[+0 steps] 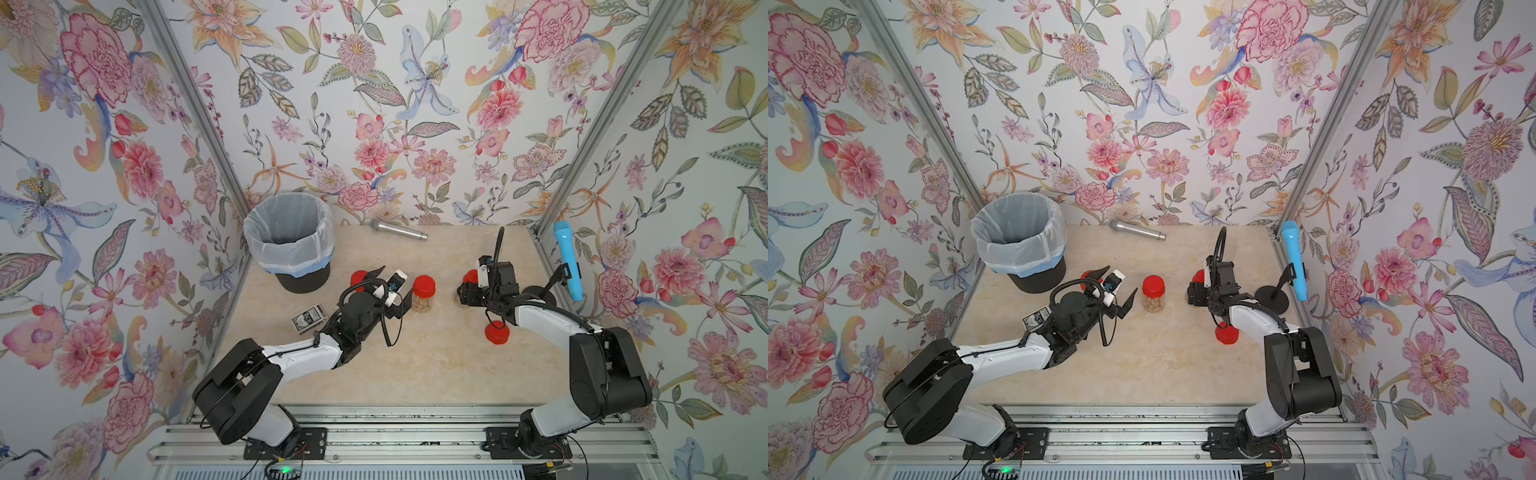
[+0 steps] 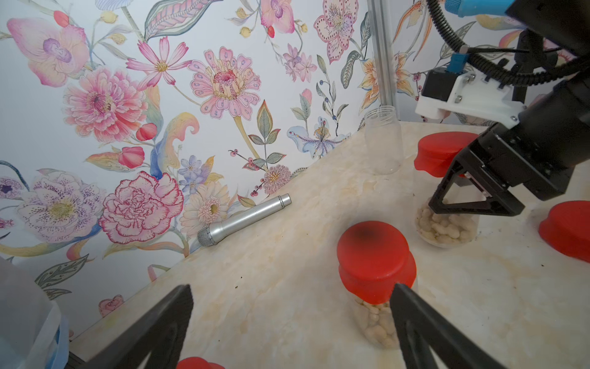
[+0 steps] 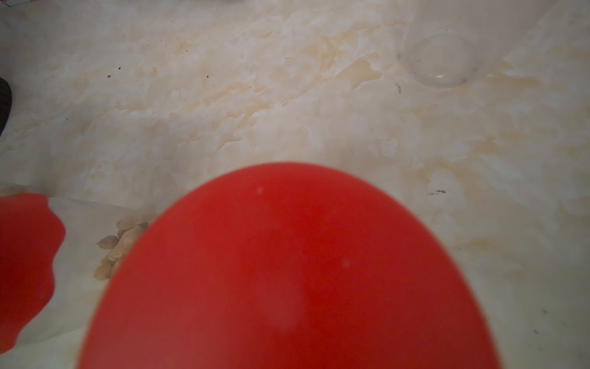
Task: Empty moldy peanuts from jars
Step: Pick up the jar from the center of the board.
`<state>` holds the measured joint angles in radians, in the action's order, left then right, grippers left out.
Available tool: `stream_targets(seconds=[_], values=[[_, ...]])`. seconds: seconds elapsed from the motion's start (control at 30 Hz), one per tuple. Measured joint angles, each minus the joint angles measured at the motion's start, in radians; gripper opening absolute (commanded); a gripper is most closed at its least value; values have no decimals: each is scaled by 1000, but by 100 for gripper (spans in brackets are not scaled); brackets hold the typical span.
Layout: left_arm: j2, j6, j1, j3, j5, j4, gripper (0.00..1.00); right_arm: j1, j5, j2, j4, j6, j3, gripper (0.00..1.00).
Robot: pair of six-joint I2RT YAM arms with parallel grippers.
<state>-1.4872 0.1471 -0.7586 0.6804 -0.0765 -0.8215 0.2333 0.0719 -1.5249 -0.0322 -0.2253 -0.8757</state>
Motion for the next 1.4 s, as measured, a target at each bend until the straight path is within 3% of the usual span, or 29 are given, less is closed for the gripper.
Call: stream_targets(seconds=[0.23, 0.57, 1.03, 1.4], values=[[0, 32, 0, 18, 95, 5, 100, -8, 61, 187, -100, -20, -10, 43], [-1, 90, 0, 93, 346, 48, 100, 23, 235, 361, -198, -109, -89, 43], [-35, 93, 0, 174, 440, 122, 100, 219, 311, 302, -211, -151, -223, 43], [-47, 92, 0, 174, 428, 108, 100, 252, 314, 266, -211, -156, -236, 43]])
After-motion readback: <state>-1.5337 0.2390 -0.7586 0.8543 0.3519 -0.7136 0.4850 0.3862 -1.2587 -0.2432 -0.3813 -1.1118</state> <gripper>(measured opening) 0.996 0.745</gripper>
